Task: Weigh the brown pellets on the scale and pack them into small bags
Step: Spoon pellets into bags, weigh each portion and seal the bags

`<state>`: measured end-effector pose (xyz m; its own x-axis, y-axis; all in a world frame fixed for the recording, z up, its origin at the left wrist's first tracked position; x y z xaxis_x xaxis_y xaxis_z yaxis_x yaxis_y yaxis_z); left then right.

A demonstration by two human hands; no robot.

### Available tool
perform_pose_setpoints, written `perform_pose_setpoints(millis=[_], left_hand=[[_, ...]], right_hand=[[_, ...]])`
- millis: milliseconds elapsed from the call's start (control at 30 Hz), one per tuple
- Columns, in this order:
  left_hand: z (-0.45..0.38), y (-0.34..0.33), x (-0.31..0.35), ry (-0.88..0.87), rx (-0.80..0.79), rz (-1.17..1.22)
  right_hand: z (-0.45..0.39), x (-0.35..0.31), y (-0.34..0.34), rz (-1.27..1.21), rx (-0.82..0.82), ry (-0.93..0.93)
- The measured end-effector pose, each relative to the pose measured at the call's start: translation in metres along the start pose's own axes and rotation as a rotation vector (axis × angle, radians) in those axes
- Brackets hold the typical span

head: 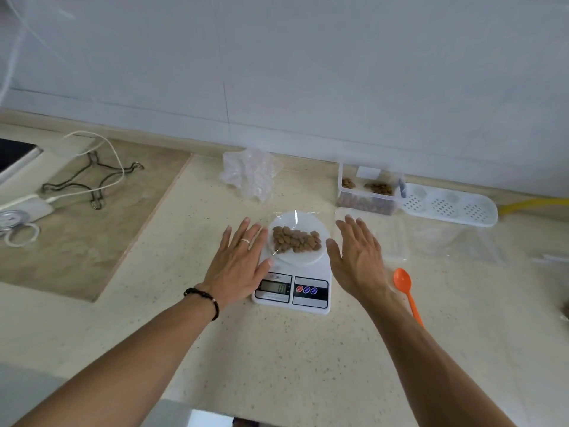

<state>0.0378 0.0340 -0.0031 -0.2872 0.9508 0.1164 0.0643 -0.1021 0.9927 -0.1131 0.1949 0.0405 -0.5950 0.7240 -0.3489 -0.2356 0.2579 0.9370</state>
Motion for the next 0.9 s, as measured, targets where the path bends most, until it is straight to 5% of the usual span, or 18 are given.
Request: perform_pose_setpoints(millis=[300,733,900], left_hand=[[-0.025,0.008,0.004,-0.037,0.000,0.014],[-0.111,0.000,0.019,-0.198,-0.078,0.026],[-0.133,0.003,0.029,-0.234,-0.119,0.100]], right_hand=[[-0.006,0.015,0.008,-0.183,0.032,-0.135],[-0.018,0.081,-0.026,-0.730,-0.026,-0.891],[-0.030,0.072,-0.019,-1.013,-0.066,-0.844]])
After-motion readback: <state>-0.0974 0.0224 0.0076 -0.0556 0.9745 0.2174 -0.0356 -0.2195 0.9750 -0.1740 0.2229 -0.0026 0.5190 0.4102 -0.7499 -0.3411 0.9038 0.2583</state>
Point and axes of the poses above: each hand's wrist, its own z-axis away from the middle knuckle, its own y-axis out of the back of the hand, x = y × z, the point moved 6 cm from there along -z, towards the middle knuckle, and after that the axes turned 6 degrees about -y, right-handed, at the moved point
